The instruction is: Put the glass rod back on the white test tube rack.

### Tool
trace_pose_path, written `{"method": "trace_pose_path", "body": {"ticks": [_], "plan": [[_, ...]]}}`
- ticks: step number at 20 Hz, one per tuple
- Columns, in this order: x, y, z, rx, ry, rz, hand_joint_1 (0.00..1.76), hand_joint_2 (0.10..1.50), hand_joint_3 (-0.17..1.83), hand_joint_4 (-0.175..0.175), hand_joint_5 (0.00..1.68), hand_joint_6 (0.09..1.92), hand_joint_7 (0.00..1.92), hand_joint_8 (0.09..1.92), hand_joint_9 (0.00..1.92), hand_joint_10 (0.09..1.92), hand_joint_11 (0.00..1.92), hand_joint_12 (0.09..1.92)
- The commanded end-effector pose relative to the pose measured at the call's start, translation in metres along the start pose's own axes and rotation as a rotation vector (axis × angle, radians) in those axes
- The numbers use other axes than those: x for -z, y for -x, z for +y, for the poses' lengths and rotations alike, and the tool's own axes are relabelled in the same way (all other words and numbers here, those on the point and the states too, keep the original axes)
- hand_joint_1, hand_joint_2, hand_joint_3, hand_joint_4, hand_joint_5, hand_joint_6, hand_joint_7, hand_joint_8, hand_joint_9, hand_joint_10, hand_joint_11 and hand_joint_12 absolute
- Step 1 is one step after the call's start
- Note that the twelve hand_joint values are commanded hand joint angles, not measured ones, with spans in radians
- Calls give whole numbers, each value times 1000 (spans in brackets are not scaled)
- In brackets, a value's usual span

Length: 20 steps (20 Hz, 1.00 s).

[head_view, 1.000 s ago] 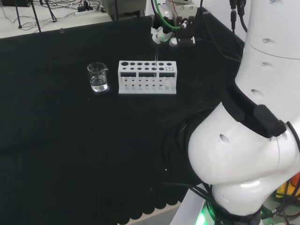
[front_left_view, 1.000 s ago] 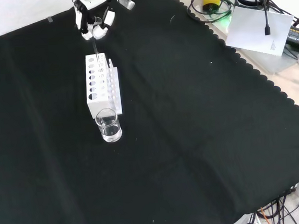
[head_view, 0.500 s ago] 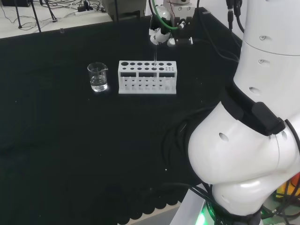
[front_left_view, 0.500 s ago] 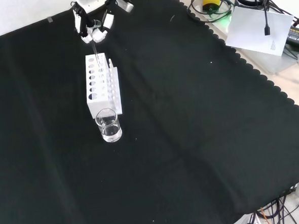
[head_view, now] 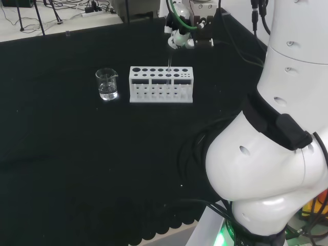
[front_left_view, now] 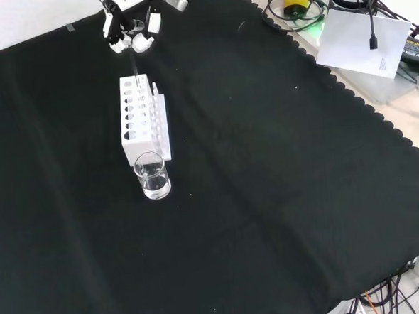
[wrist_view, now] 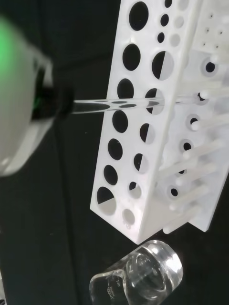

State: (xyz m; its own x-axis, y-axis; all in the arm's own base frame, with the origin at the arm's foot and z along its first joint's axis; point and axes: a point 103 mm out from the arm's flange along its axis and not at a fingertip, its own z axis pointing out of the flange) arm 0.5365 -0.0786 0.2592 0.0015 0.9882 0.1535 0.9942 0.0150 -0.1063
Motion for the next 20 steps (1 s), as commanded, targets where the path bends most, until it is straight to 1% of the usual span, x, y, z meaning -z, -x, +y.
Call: {"method": "trace_pose_path", "body": {"ticks": [1,12,20], "plan": [[4,-2,-2,6,11,2,1409,454,934,-175,755,994,1043,887,1803,943,1503,918],[6,-6,-6,6,18,-2,1423,442,954,-175,730,993,1004,898,1808,955,1507,934],[6,-17,-6,26,19,-8,1426,443,953,-175,731,993,1000,902,1809,959,1507,941]]}}
